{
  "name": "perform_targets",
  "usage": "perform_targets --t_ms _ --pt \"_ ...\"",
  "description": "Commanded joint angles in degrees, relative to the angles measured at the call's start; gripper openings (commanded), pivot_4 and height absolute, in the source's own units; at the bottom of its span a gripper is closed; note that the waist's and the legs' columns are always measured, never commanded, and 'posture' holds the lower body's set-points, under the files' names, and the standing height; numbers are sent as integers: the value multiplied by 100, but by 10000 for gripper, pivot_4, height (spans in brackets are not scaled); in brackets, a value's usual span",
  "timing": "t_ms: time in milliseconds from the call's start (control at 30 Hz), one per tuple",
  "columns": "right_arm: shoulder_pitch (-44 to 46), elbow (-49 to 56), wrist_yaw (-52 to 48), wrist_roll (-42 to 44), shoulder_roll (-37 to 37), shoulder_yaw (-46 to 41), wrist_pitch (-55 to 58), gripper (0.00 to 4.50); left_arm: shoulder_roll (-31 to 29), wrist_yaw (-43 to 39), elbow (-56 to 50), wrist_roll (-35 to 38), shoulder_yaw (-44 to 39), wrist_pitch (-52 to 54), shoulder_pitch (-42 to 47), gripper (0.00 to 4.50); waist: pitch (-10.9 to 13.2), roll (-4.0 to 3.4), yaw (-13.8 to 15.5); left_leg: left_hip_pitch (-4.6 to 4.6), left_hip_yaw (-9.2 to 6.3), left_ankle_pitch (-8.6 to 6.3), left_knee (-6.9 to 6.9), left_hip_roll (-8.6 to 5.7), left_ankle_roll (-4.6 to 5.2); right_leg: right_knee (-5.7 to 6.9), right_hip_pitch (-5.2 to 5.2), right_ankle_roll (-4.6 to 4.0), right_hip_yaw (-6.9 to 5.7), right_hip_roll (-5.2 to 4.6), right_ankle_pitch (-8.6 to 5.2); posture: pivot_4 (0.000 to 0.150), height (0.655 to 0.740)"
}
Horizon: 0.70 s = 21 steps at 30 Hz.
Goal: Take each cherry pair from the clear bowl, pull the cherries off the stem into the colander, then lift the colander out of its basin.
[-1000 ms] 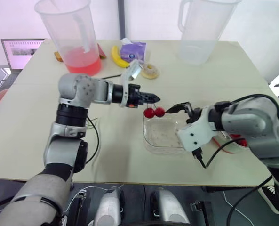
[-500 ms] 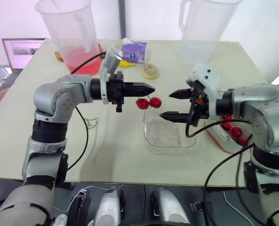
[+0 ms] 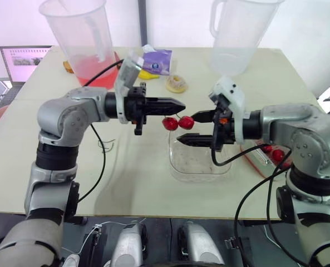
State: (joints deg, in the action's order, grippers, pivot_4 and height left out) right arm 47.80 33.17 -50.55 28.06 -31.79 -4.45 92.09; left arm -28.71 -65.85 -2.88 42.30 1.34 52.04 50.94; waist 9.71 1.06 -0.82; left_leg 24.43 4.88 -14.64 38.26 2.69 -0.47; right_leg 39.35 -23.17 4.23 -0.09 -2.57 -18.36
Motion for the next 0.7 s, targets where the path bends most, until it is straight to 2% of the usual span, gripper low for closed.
perform_targets --t_ms 33,200,267,600,633,700 --pt "179 18 188 270 3 -186 39 32335 -74 -43 -119 24 -7 -107 1 0 0 0 0 0 0 0 0 0 0 0 0 0 0 0 0 1500 7400" --pt "178 -6 412 523 -27 -209 11 8442 -94 -44 -138 -3 19 -124 -43 0 0 0 0 0 0 0 0 0 0 0 0 0 0 0 0 1500 7400" --pt "168 -23 502 607 -30 -210 -15 245 -89 -35 -157 -8 28 -124 -54 0 0 0 0 0 0 0 0 0 0 -1 0 0 0 0 0 1500 7400" --pt "-89 -14 828 774 -442 37 -350 245 -89 8 -66 -65 16 -151 -71 0 0 0 4 1 0 -1 -1 0 2 -3 0 0 0 0 0 1500 7400" --pt "-129 -19 858 763 -501 57 -420 4908 -92 2 -40 -85 21 -167 -68 0 0 0 2 1 0 -2 -1 0 3 -4 0 0 0 0 0 1500 7400" --pt "-194 21 819 825 -622 100 -580 9024 -99 -9 -14 -101 25 -180 -67 0 0 0 1 1 0 -2 -2 0 3 -5 0 0 1 0 0 1500 7400"
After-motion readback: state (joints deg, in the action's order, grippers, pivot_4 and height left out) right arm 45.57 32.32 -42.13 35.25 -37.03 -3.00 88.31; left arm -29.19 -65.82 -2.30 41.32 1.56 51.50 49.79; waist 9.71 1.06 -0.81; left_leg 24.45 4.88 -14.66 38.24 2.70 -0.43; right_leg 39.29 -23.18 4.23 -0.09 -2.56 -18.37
